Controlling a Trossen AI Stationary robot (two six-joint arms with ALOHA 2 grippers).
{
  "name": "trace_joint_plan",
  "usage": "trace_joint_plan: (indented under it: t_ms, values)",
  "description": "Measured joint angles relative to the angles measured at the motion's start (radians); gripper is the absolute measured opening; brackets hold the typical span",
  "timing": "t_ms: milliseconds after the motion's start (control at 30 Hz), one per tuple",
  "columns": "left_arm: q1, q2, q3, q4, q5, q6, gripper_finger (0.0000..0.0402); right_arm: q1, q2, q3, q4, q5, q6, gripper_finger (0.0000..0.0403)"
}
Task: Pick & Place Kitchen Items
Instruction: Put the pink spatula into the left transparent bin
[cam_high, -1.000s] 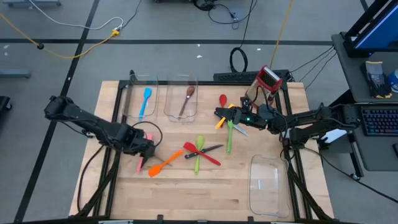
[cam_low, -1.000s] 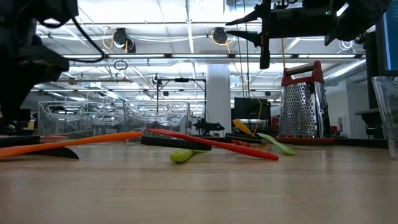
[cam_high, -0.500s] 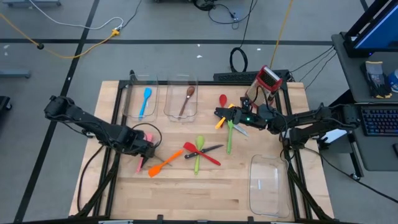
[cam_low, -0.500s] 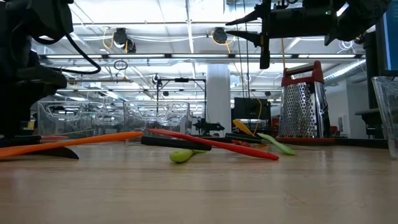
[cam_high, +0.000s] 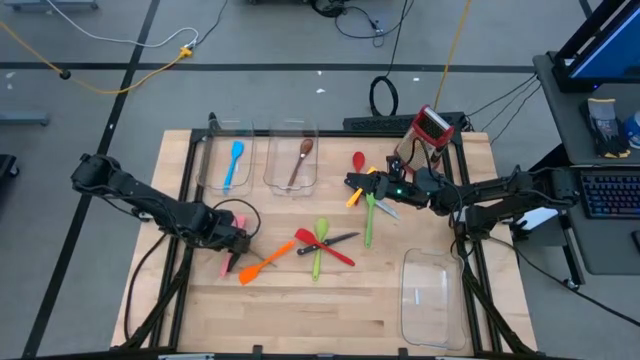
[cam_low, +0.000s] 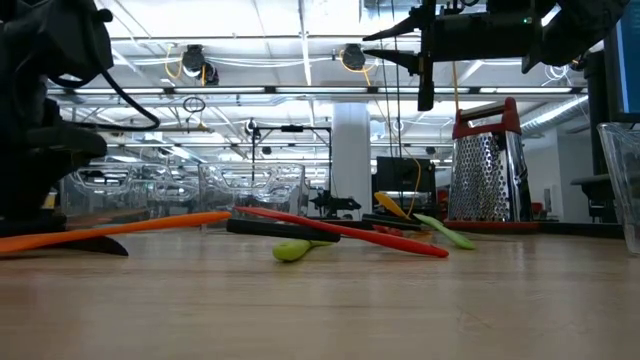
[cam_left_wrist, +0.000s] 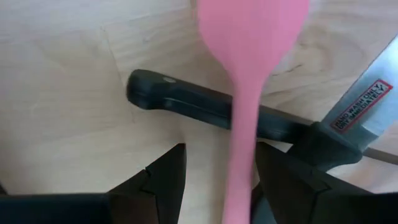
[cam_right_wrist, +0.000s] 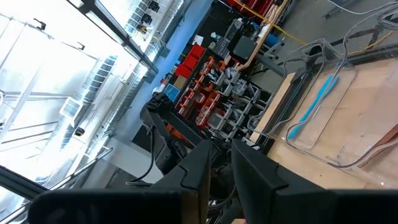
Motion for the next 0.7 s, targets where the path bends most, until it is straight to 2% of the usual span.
trace_joint_plan:
  t_ms: [133, 467, 533, 700]
  values:
    - [0.000, 0.000, -0.001, -0.004, -0.008, 0.009, 0.0165, 0.000, 0.000, 0.000, 0.000, 0.000, 0.000, 0.0059]
    - [0.000, 0.000, 0.000, -0.005, -0.060, 0.010, 0.0022, 0.000, 0.000, 0.000, 0.000, 0.000, 0.000, 0.0059]
    - [0.000, -0.002, 0.000, -0.002, -0.059, 0.011, 0.0011, 0.000, 0.000, 0.000, 0.000, 0.000, 0.000, 0.0059]
    - [0.000, -0.033, 0.012, -0.017, -0.018, 0.010, 0.0017, 0.000, 0.000, 0.000, 0.000, 0.000, 0.000, 0.0059]
